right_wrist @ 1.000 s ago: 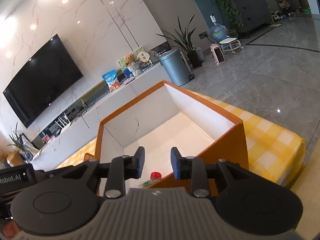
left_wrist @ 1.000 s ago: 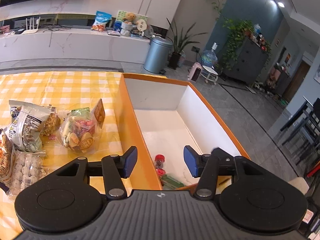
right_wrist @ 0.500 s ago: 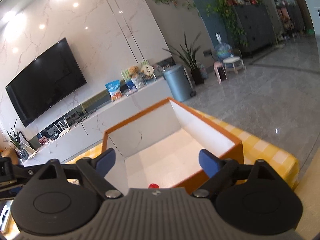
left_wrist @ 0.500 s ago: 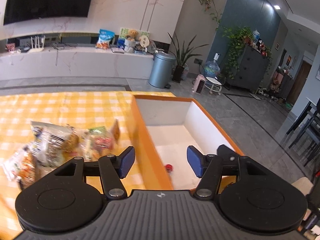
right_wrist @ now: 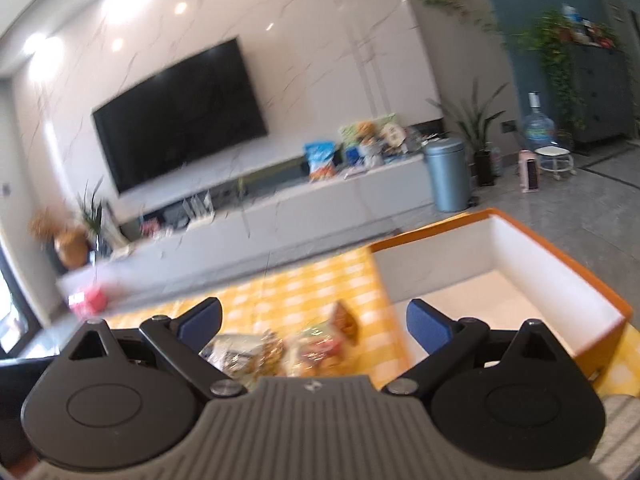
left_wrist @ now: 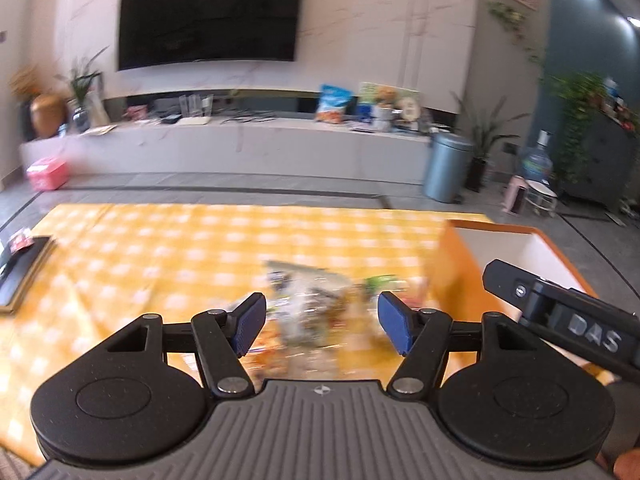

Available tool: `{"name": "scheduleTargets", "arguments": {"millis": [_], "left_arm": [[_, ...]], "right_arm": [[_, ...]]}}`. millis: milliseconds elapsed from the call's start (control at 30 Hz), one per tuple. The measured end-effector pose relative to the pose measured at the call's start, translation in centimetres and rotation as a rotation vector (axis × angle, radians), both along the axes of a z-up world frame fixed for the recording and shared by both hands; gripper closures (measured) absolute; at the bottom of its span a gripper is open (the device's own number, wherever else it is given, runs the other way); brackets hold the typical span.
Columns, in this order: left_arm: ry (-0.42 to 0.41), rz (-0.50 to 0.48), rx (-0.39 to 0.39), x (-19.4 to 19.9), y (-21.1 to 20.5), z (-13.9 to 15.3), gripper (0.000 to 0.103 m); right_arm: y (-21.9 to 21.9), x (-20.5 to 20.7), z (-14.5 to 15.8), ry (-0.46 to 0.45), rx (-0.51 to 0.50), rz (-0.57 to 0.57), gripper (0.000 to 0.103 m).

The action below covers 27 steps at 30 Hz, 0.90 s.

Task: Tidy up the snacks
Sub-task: 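Move both empty grippers back over the snack pile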

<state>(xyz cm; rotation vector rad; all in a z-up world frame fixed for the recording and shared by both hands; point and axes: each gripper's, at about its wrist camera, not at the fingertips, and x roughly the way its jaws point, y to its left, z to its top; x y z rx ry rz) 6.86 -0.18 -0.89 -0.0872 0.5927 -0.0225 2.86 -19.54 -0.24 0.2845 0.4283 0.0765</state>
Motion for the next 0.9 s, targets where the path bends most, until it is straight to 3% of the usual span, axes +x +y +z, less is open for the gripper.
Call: {"name": "scheduleTargets", "arguments": {"millis": [200,333,433,600,833,900], "left_arm": [[0.044,0.1,-0.045,0.3,5.4,-1.6,0.027],[0.095,0.107,-0.093,1.1,7.8,-3.4,0.027],[0.121,0.106,-0.135,1.6,9.2,-5.0,0.027],[0.141,0.106,-0.169,2.1,10.1,-7.4,0.027],[0.202,0.126,-0.222,3.6,10.6,-10.5,0.027],[0.225,0.129,-0.208,4.0,10.4,-11.2,0.027]], "right_arm": [[7.1,2.8,-1.5,0.089,-0.246,0.048,0.003],[9.3,6.2,-3.8,0.224,-0.297,0.133,0.003],[9.9,7.5,-5.6,0.277,-0.284,0.156,0.003],[9.1,7.4,-9.4,0.308,-0.144,0.188,0.003],[9.3,8.5,-13.2,0.335,-0.226,0.16,0.003],[8.4,8.8,-13.9,0.338,-0.157,0.155,0.003]]}}
